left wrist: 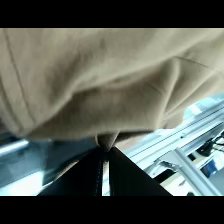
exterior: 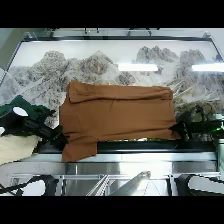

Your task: Fold the shirts.

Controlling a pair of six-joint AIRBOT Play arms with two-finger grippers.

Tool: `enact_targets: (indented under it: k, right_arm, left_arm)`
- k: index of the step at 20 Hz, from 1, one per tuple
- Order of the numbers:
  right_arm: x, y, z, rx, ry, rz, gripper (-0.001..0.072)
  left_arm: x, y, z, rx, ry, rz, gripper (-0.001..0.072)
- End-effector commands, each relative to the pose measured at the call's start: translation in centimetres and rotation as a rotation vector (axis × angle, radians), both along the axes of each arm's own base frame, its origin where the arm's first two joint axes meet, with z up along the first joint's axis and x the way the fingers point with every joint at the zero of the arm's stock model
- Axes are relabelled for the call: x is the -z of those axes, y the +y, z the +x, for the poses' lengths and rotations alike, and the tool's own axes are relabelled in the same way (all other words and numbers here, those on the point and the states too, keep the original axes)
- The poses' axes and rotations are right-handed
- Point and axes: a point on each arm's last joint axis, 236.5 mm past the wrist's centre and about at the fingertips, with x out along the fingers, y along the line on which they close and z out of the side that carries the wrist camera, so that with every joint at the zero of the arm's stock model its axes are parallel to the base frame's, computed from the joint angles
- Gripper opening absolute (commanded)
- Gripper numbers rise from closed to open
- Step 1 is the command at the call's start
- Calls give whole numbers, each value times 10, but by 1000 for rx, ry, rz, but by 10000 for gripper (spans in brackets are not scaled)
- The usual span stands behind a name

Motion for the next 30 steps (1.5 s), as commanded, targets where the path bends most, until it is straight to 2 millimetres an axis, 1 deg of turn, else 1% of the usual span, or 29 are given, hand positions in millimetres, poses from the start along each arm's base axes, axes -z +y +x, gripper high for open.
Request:
enact_targets:
  k: [1, 2, 3, 5, 6, 7, 8, 9, 10, 11, 12, 14, 17, 19, 20, 21, 22, 23, 24, 25, 26, 27, 28, 29, 30]
  right_arm:
    - [-13, 2, 4, 22, -12, 29, 17]
    - [-24, 6, 12, 29, -47, 61, 17]
    - [-39, 13, 24, 38, -98, 102, 18]
    - [-63, 22, 53, 72, -183, 150, 17]
    - [-71, 24, 70, 85, -225, 140, 17]
    - [-74, 23, 87, 99, -265, 104, 18]
    - [-75, 20, 102, 112, -289, 63, 18]
    - [-76, 16, 120, 128, -314, 17, 18]
    - [-77, 12, 138, 137, -345, -25, 18]
    - [-76, 8, 155, 146, -369, -56, 18]
    - [-74, 4, 168, 153, -380, -79, 18]
    - [-61, -5, 189, 182, -380, -115, 18]
    - [-32, -24, 208, 236, -360, -171, 18]
    - [-10, -31, 212, 254, -328, -190, 33]
    - [0, -32, 211, 253, -319, -198, 125]
    - [6, -32, 210, 242, -317, -202, 258]
    - [6, -32, 210, 219, -339, -210, 316]
    - [-3, -34, 211, 189, -381, -214, 373]
    - [-18, -40, 213, 152, -438, -214, 416]
    - [-32, -50, 213, 136, -467, -215, 416]
    - [-44, -65, 213, 125, -490, -241, 470]
    - [-48, -83, 214, 130, -490, -280, 588]
    - [-48, -99, 212, 145, -463, -310, 652]
    - [-43, -108, 208, 149, -434, -334, 652]
    - [-35, -111, 202, 145, -397, -347, 652]
  left_arm:
    - [-32, 3, 18, -63, -99, -37, 22]
    - [-53, -6, 35, -73, -181, -92, 21]
    - [-80, -14, 57, -93, -280, -142, 22]
    - [-134, -25, 104, -121, -479, -202, 22]
    - [-156, -29, 124, -117, -560, -208, 22]
    - [-171, -30, 144, -99, -631, -183, 22]
    - [-180, -31, 161, -81, -670, -159, 22]
    - [-183, -32, 179, -70, -693, -139, 22]
    - [-184, -36, 195, -53, -706, -139, 22]
    - [-180, -42, 214, -32, -709, -146, 23]
    - [-174, -44, 231, -23, -708, -151, 23]
    - [-155, -50, 265, 0, -699, -159, 22]
    - [-115, -61, 307, 30, -674, -174, 21]
    - [-85, -69, 324, 49, -649, -184, 20]
    - [-71, -72, 326, 59, -628, -191, 20]
    - [-60, -73, 327, 70, -605, -201, 22]
    - [-52, -74, 326, 80, -576, -213, 113]
    - [-50, -70, 326, 74, -550, -220, 323]
    - [-54, -64, 329, 49, -529, -232, 427]
    - [-64, -60, 332, 36, -537, -255, 658]
    - [-75, -54, 336, 9, -552, -276, 708]
    - [-88, -46, 340, -24, -574, -298, 708]
    - [-99, -37, 344, -62, -593, -315, 708]
    - [-108, -26, 348, -108, -608, -331, 707]
    - [-116, -17, 348, -142, -613, -349, 706]
